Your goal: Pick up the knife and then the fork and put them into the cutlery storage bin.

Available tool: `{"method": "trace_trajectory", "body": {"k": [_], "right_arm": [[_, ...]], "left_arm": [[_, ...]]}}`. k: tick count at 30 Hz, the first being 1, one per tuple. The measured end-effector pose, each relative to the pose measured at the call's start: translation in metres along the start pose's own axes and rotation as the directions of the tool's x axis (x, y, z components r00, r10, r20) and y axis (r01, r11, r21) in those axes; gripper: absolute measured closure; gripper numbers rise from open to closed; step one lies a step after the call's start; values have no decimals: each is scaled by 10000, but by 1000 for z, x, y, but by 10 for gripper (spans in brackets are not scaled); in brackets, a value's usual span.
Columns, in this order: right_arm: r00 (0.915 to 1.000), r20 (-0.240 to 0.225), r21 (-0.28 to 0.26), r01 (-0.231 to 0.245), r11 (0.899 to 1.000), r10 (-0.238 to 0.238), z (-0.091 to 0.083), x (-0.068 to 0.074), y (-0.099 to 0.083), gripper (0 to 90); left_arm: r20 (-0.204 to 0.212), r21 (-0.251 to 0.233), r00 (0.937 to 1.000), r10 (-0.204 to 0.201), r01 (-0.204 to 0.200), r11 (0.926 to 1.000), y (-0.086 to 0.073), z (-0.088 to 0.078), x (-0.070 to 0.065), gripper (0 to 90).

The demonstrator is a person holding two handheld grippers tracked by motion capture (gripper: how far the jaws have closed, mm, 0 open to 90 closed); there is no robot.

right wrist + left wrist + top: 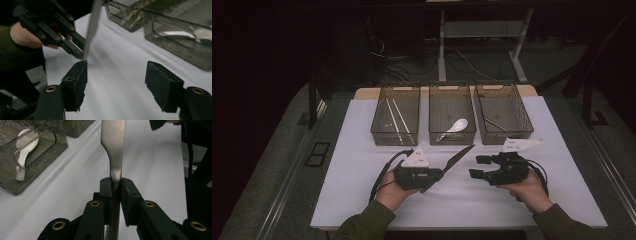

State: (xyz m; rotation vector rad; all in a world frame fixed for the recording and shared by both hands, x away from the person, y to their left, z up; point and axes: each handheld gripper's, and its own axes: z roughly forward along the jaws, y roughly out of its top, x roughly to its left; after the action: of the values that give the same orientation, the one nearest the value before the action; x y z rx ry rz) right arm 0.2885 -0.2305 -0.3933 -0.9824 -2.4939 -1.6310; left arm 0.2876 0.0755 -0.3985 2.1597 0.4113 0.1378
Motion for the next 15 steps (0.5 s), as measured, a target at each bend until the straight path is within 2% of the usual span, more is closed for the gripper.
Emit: {"method": "trace_trajectory", "body": {"k": [6,10,15], "right_arm": [[9990,-440,-221,33,9998,-43,21,9,14,468],[9988,-467,-491,-197,9986,174,31,9,20,560],[9987,-222,-674,-473,9966,459,35,5,27,702]], "left_arm": [[-122,-103,9999,9,-10,9999,15,11,4,790],[-379,-182,9993,54,-61,9998,25,20,3,790],[-710,-420,9975,-14,-16,9991,33,24,5,790]]}}
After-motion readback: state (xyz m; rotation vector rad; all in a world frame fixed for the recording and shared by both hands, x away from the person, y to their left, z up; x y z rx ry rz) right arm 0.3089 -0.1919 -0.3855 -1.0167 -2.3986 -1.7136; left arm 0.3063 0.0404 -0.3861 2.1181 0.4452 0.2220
